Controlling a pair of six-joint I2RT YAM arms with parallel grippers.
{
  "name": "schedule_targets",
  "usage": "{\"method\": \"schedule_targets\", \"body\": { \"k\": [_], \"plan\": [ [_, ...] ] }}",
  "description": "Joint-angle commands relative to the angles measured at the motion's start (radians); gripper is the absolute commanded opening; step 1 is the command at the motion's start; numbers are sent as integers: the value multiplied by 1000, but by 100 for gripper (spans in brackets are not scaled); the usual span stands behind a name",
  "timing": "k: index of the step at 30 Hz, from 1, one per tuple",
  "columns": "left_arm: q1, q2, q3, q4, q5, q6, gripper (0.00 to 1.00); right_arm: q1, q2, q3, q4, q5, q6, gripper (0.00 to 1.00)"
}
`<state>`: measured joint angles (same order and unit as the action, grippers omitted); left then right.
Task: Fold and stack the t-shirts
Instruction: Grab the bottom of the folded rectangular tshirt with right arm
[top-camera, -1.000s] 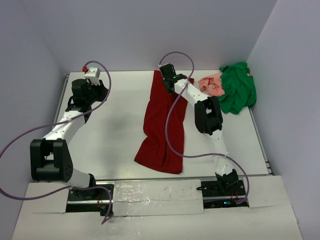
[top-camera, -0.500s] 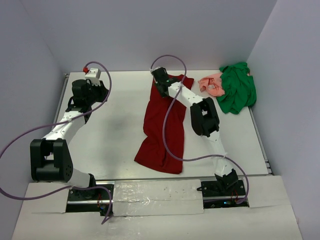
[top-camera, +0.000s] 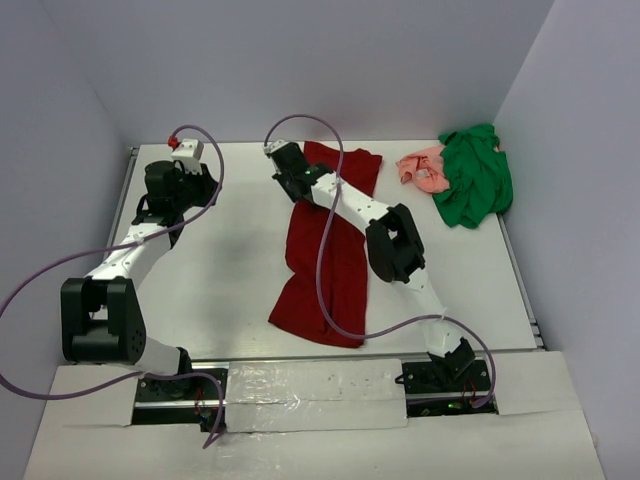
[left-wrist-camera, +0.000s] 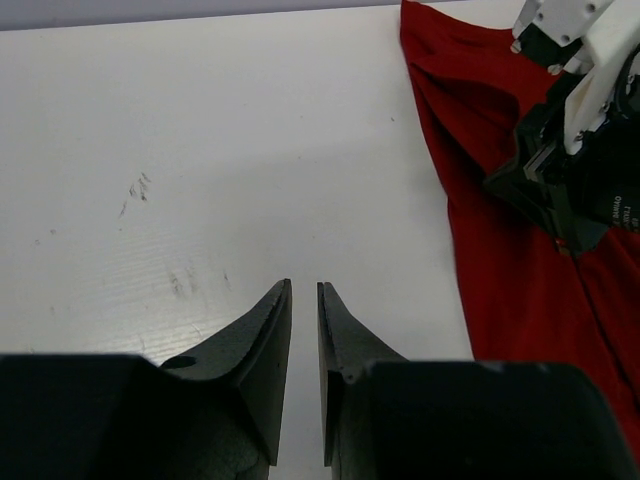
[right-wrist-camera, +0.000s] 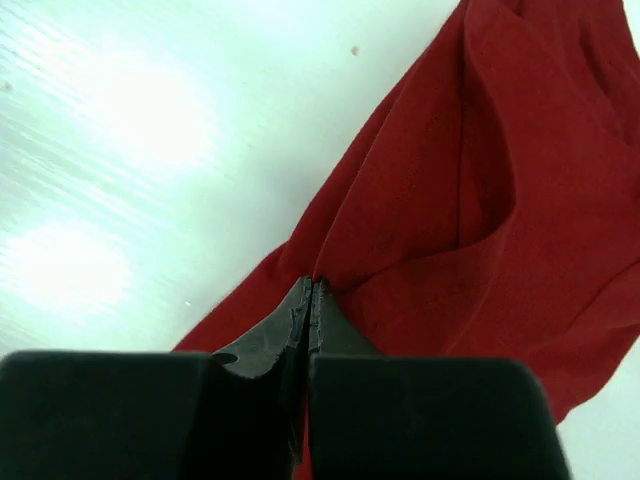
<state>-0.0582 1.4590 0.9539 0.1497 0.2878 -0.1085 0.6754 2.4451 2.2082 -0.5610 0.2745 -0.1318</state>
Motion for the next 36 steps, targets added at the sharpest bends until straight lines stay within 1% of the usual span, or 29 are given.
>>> {"method": "schedule_targets", "body": {
  "k": [1,2,3,4,5,6,7,8,11,16,17,19,20,21,22,23,26,29,30,31,32,33,34,35,36],
  "plan": [
    [-8,-15,8,18,28,6,25,23,35,77,-9,-52,1,0],
    [-8,-14,8,17,28,6,25,33,51,87,-16,-61,1,26],
    [-9,-15,8,17,28,7,25,38,54,90,-23,-69,-2,42],
    [-9,-15,8,16,30,7,26,41,52,87,-23,-81,0,51],
    [-9,-15,9,13,28,10,26,47,45,78,-19,-86,3,63],
    [-9,-17,8,13,28,10,27,49,25,47,-8,-95,9,69],
    [-9,-19,8,13,28,10,27,49,14,35,-7,-100,12,69],
    [-9,-17,8,10,28,12,28,49,5,19,-10,-115,9,71],
    [-11,-19,8,10,33,10,29,49,-52,-37,-25,-142,9,72],
    [-11,-38,11,-1,28,18,29,49,-202,-174,-94,-195,6,70],
    [-11,-42,13,-4,22,23,29,50,-224,-229,-108,-230,-2,70],
    [-11,-52,17,-18,17,29,29,53,-286,-287,-137,-239,-8,70],
    [-11,-58,20,-22,16,35,30,55,-305,-351,-145,-253,-17,69],
    [-9,-71,20,-27,10,35,30,58,-343,-381,-154,-255,-29,69],
    [-6,-77,19,-27,5,36,30,65,-368,-424,-142,-251,-32,69],
    [-5,-84,19,-32,-1,38,31,69,-389,-506,-131,-250,-35,68],
    [8,-104,16,-45,-4,41,31,82,-463,-634,-83,-250,-37,67],
    [15,-111,17,-62,11,43,32,89,-483,-685,-77,-268,-32,63],
    [15,-106,20,-71,25,46,31,90,-486,-697,-73,-268,-28,60],
    [15,-103,20,-78,84,53,30,90,-488,-711,-48,-259,-23,55],
    [15,-97,22,-90,127,56,27,90,-488,-728,-37,-247,-22,52],
    [14,-77,28,-108,186,64,25,89,-495,-735,-19,-223,-17,33],
    [8,-60,51,-136,289,76,22,85,-501,-742,22,-155,-17,8],
    [-15,-34,58,-200,321,98,17,75,-508,-740,36,-123,-8,0],
    [-31,-23,69,-235,345,146,15,64,-524,-736,47,-103,-6,0]
  ]
}}
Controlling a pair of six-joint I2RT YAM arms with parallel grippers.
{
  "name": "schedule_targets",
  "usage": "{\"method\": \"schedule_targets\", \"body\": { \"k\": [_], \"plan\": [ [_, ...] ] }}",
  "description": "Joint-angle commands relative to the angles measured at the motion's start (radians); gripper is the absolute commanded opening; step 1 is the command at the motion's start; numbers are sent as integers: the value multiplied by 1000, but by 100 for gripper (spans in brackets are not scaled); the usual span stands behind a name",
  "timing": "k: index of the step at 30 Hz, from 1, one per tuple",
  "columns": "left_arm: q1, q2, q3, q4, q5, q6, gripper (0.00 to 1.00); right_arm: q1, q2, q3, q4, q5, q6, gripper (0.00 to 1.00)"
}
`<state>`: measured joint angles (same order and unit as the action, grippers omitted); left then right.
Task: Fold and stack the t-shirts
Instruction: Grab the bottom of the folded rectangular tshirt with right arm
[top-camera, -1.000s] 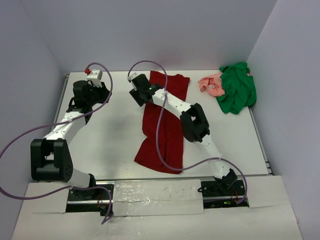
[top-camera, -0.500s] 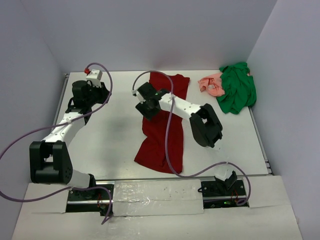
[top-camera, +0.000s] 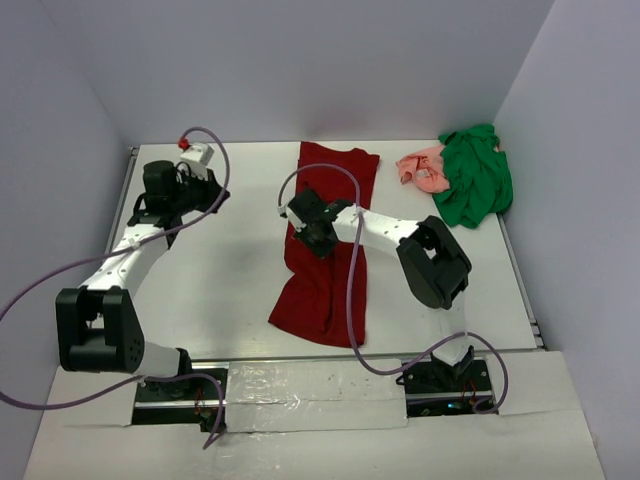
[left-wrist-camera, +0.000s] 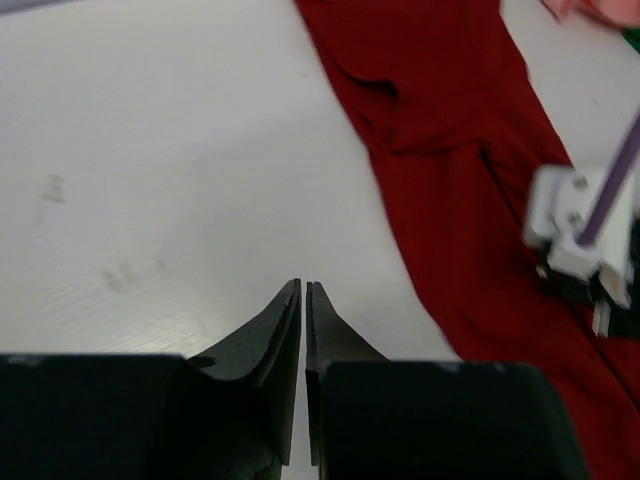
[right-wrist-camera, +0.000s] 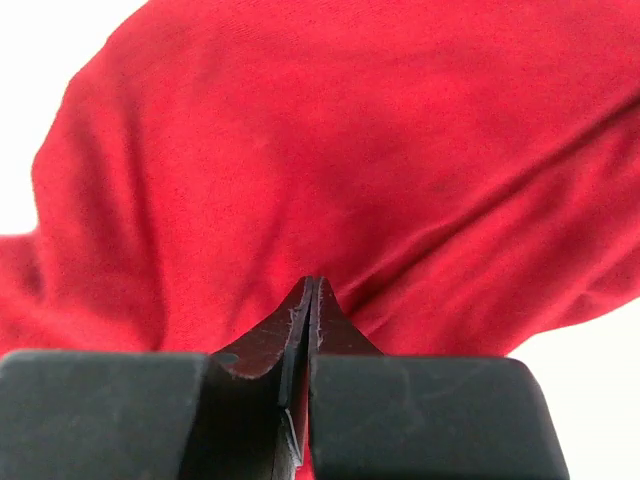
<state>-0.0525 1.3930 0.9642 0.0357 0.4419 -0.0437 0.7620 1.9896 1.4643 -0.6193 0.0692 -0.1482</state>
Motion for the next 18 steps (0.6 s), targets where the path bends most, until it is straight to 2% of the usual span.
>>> {"method": "schedule_targets", "body": {
  "k": [1,4,8,10,12,15,16,17,18],
  "plan": [
    [-78,50,64,-152,208,140,13,-32,-83,14,122,101,12,0],
    [-121,25,21,-177,218,180,13,-64,-129,33,153,95,18,0],
    [-125,8,5,-230,296,217,16,-72,-147,68,142,84,22,0],
    [-125,6,-7,-278,383,261,16,-72,-155,62,165,84,30,0],
    [-133,3,-18,-305,501,300,17,-72,-149,65,185,156,38,0],
    [-194,41,40,-500,550,427,17,-87,-106,119,188,231,30,0],
    [-225,58,88,-567,563,511,17,-95,-98,137,175,239,33,0],
    [-239,73,106,-706,572,562,16,-111,-92,168,167,247,38,0],
    [-248,102,125,-771,583,606,16,-122,-84,182,155,244,47,0]
  ]
}}
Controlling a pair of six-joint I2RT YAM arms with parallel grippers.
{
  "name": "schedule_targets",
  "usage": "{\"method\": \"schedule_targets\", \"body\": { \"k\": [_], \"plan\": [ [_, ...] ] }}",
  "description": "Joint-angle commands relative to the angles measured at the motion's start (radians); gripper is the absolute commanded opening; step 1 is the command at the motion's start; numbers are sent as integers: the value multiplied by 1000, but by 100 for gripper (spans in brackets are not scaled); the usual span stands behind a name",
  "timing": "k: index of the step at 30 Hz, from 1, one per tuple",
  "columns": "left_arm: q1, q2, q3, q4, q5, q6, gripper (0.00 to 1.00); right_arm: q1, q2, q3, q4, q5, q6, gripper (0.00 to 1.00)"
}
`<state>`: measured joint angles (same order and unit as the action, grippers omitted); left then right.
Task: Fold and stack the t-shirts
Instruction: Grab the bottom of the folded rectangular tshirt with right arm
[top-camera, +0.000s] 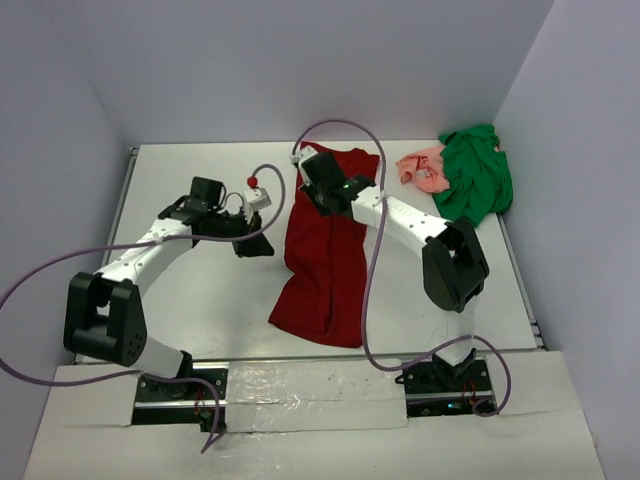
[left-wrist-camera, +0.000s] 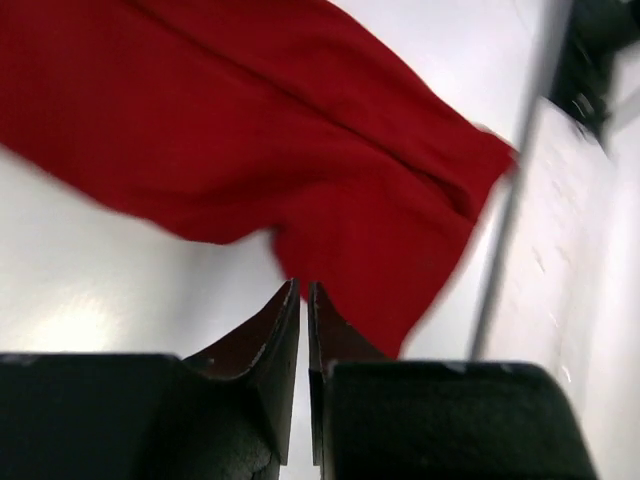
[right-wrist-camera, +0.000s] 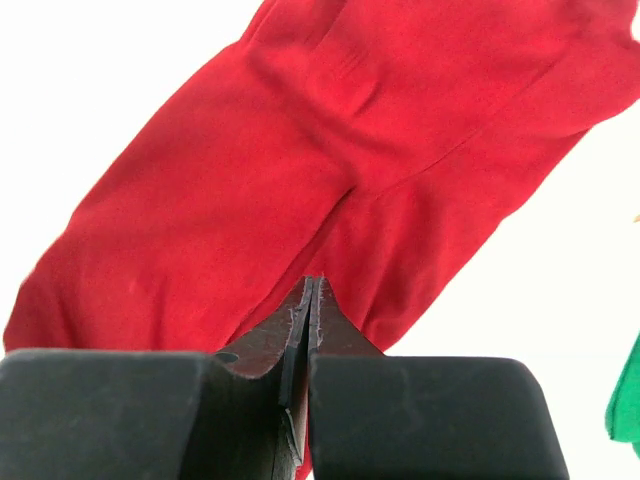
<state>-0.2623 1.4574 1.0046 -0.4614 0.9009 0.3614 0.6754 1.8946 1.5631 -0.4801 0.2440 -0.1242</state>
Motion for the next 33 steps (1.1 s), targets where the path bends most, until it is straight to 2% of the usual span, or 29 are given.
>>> {"method": "schedule_targets", "body": {
  "k": [1,2,5,9,13,14,15,18,24,27,29,33],
  "plan": [
    [-60,52,107,-330,133,271,16,-45,11,103,12,58,27,0],
    [-72,70,111,-408,136,299,16,-62,6,107,12,51,29,0],
    [-141,87,109,-491,110,366,16,-79,1,133,8,52,35,0],
    [-239,106,66,-478,49,372,17,-105,-12,160,-12,54,40,0],
    [-311,58,-27,-269,-51,239,18,-126,-35,164,-17,44,44,0],
    [-322,16,-53,-197,-113,185,18,-129,-41,166,-20,41,50,0],
    [-331,-5,-105,-49,-153,101,18,-134,-43,164,-23,32,51,0],
    [-373,-52,-173,116,-270,21,15,-148,-49,169,-34,14,60,0],
    [-391,-32,-265,424,-433,-74,11,-165,-61,166,-46,-14,72,0],
    [-422,-17,-256,503,-531,-91,6,-171,-61,167,-51,-23,75,0],
    [-426,4,-239,526,-540,-91,6,-174,-57,173,-60,-26,77,0],
    [-446,89,-166,425,-530,-102,7,-183,-60,189,-69,-38,80,0]
  ]
}}
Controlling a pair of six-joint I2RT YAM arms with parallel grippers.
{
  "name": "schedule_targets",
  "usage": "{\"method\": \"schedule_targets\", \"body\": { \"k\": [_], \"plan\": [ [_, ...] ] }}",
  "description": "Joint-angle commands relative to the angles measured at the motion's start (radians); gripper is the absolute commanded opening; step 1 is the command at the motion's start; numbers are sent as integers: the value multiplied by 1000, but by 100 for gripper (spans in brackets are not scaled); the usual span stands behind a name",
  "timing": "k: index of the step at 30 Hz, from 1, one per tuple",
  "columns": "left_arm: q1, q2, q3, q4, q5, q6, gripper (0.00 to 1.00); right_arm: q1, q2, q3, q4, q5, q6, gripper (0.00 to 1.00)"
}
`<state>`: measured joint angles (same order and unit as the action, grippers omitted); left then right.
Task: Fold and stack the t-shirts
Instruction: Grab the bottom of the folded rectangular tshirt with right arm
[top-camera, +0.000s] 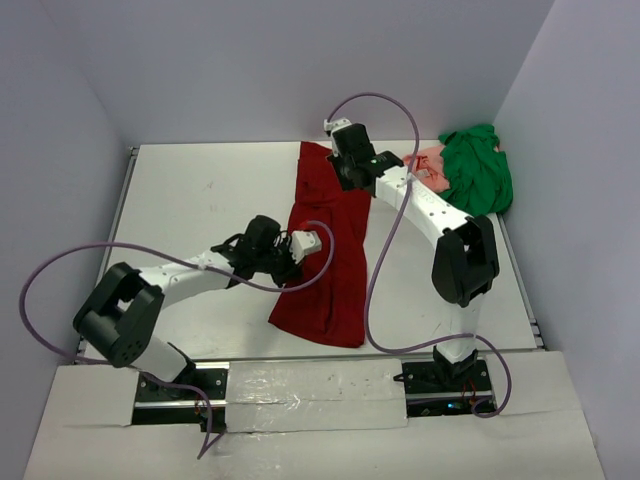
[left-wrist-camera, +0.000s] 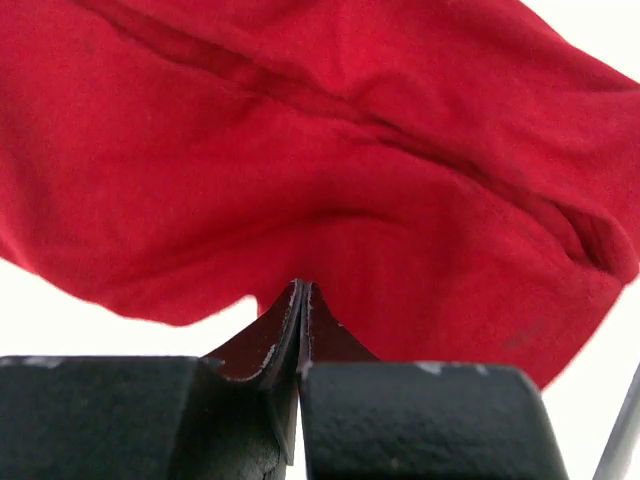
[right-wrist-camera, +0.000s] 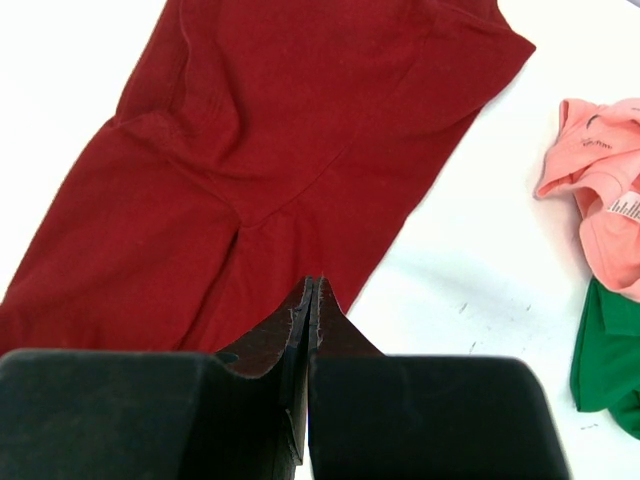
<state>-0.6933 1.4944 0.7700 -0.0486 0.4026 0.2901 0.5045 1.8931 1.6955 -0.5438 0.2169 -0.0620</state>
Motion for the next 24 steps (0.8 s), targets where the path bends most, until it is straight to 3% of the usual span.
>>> {"method": "schedule_targets", "body": {
  "k": [1,16,22,24],
  "plan": [
    [-18,87,84,-12,-1,-29,8,-15,-63,58,-7,-19,18,0],
    [-48,296,272,-618,300,115,13,-60,-95,98,-53,-82,47,0],
    [-71,285,285,-710,326,181,16,-67,-114,119,-68,-94,48,0],
    [-77,305,331,-839,381,253,18,-70,-115,139,-82,-100,47,0]
  ]
}}
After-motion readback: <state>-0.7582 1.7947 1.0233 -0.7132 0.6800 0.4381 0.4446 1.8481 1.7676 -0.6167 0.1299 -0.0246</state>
